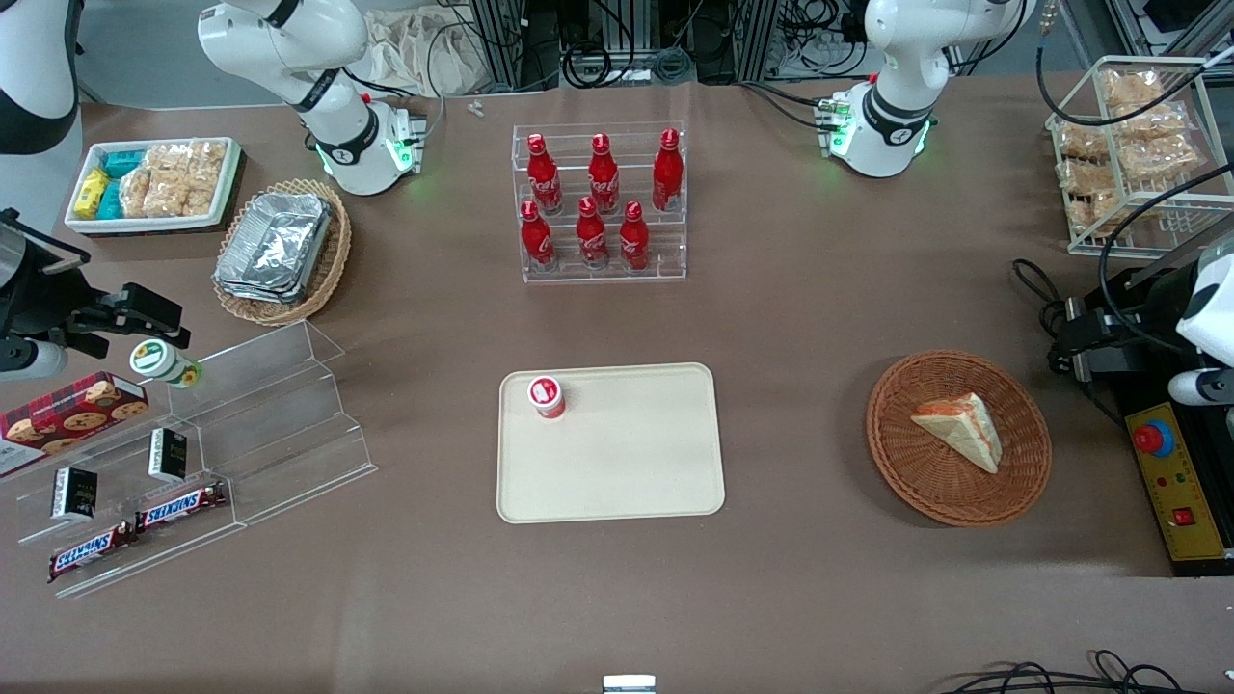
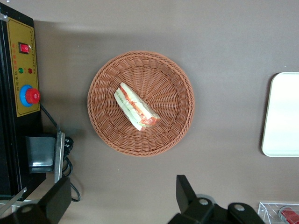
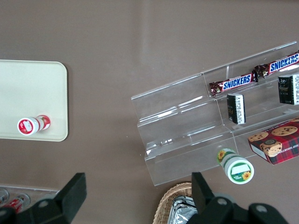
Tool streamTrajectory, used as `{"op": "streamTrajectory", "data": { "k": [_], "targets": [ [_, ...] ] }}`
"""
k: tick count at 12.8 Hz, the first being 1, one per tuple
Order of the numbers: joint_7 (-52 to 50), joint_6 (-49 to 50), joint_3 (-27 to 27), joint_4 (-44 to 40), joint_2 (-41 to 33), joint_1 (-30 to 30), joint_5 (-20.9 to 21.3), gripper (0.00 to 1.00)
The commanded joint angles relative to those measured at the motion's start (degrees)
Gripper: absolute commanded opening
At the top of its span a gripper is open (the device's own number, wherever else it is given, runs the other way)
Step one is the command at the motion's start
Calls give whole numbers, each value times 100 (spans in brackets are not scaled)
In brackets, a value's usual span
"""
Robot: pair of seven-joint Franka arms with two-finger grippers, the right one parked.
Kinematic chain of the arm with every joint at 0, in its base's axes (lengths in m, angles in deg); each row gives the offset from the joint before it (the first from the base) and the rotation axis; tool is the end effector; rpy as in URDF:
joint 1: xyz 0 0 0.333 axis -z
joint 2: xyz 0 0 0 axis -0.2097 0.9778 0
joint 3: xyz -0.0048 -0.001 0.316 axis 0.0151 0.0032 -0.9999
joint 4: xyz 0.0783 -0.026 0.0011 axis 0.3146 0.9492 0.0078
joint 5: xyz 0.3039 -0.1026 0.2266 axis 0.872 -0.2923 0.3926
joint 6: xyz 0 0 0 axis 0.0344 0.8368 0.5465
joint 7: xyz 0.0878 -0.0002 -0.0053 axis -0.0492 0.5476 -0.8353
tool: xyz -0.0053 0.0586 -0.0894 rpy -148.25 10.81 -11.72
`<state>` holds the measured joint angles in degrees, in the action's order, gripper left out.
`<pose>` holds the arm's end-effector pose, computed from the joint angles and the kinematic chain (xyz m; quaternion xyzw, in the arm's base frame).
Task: Place sandwich from basket to tray
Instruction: 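Move the left gripper down over the sandwich in the wicker basket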
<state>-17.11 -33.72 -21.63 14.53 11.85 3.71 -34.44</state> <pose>0.6136 0.0071 0.5808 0.9996 0.0270 -0.0119 0.0008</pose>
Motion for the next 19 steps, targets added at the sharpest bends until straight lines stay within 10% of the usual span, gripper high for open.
{"op": "streamTrajectory", "data": {
  "k": [1,12,19],
  "targets": [
    [-166,-9,32,-106,2,-22,-57,100],
    [-4259,-2400,23,1705,536,-22,57,100],
    [-4420,-2665,-21,1758,1320,-57,75,100]
  ]
}}
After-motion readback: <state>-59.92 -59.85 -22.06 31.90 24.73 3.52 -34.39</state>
